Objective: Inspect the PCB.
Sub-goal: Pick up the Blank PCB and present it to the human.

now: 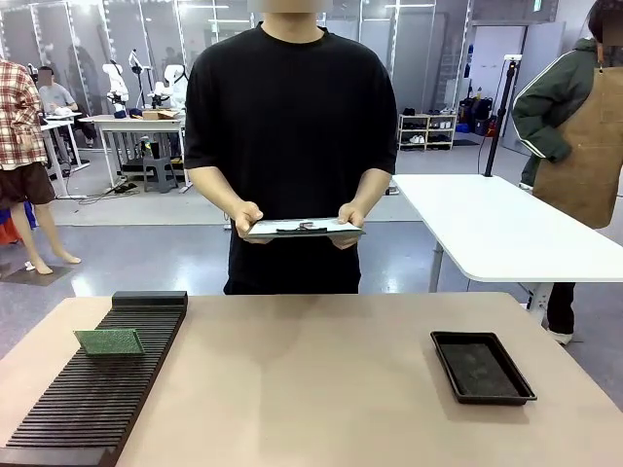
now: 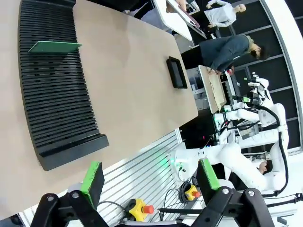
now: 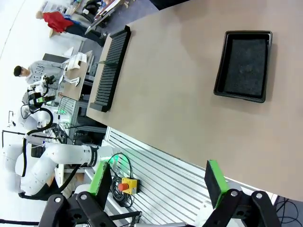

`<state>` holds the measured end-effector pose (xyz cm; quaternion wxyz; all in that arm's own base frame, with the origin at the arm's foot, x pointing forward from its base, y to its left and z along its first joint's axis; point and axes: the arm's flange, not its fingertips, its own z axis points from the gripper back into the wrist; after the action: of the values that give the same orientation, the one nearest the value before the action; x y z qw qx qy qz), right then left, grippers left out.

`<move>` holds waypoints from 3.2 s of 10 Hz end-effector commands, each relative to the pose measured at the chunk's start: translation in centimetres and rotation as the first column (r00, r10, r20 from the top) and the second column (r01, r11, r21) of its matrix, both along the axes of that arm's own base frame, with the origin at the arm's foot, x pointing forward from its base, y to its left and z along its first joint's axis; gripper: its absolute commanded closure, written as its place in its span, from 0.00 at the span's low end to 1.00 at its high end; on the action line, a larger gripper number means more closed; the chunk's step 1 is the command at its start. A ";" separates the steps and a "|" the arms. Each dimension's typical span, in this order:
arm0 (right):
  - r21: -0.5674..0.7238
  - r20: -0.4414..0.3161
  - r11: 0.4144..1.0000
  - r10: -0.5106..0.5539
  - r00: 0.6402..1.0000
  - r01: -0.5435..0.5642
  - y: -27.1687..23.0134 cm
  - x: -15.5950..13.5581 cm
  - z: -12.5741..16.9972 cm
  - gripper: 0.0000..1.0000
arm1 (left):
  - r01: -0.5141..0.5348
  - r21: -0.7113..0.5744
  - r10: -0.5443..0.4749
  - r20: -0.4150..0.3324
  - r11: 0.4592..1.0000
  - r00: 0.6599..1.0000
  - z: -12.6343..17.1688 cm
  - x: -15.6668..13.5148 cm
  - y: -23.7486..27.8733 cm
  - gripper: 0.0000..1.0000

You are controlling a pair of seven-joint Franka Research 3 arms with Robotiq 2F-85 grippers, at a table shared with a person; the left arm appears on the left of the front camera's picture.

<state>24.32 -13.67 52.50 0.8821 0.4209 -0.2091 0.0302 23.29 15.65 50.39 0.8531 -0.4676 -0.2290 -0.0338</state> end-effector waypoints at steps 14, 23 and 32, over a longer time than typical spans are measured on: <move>0.008 0.014 1.000 0.009 1.000 -0.009 -0.2 -0.1 0.0 0.00 | 0.182 0.971 -0.434 -0.100 0.153 0.896 8.9 9.2 -16.5 0.00; 0.008 0.014 1.000 0.009 1.000 -0.009 -0.2 -0.1 0.0 0.00 | 0.168 0.984 -0.576 -0.106 0.055 0.811 4.1 11.9 -19.1 0.00; 0.008 0.014 1.000 0.009 1.000 -0.009 -0.2 -0.1 0.0 0.00 | 0.204 0.972 -0.843 -0.204 -0.115 0.498 -6.7 22.6 -15.6 0.00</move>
<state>24.16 -13.81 52.43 0.8823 0.4213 -0.2078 0.0273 43.96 0.01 44.41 0.7371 0.1304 -0.1336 -0.6495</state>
